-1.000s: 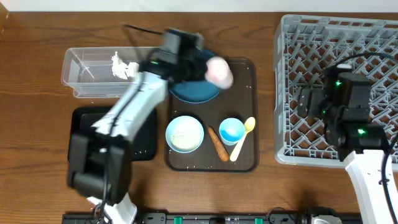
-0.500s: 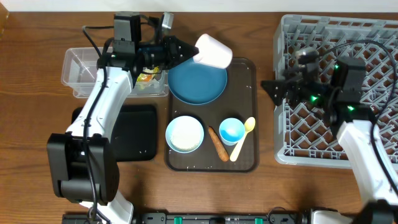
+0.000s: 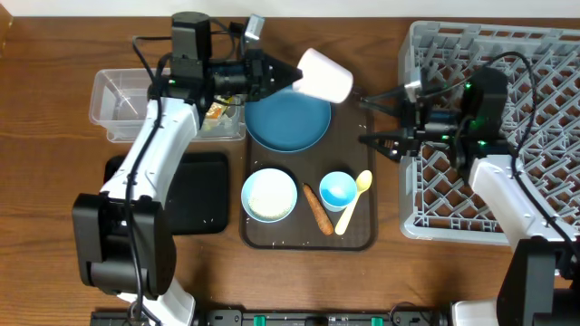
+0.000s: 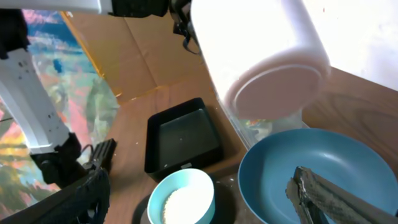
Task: Sort waste into correct bins and load items into the dishwasher rack
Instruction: 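Hand the pink cup from the left gripper to the right gripper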
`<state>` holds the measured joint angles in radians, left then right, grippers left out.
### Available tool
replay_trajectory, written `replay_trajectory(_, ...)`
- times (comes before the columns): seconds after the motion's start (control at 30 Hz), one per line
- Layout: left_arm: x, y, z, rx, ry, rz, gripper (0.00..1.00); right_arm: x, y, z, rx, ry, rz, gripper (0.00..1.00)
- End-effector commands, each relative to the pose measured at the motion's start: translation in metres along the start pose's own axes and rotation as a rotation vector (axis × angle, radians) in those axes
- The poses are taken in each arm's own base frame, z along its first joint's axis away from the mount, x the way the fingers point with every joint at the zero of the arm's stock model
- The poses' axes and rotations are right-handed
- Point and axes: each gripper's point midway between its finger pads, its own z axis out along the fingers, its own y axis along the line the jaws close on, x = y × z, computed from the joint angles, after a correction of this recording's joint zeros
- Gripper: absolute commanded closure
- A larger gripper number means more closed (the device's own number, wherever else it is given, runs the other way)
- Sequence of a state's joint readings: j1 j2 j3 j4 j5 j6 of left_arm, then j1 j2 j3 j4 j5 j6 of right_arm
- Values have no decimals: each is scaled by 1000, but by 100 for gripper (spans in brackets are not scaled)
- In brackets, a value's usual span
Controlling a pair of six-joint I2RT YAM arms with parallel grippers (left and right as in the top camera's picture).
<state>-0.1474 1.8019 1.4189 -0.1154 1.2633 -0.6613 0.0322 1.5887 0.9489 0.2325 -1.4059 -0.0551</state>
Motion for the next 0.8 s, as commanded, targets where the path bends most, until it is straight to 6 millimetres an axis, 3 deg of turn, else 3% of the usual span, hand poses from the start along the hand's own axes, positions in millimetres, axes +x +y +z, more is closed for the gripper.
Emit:
replay_trajectory(0.0,7,-18,7,40,41,-14,94,-4,-7,7,37,3,-24,9)
replay_trajectory(0.27,18,-24,21,52,80,-26,94,-20,-14,9,82,-27,-102,12)
replay_trajectory(0.5,21,-26,26,55,92,-26,94,-41,-8,10,71,-71,-153,12)
replay_trajectory(0.77,22,-26,26,55,93,-26,94,-42,1,22,35,-70,-180,19)
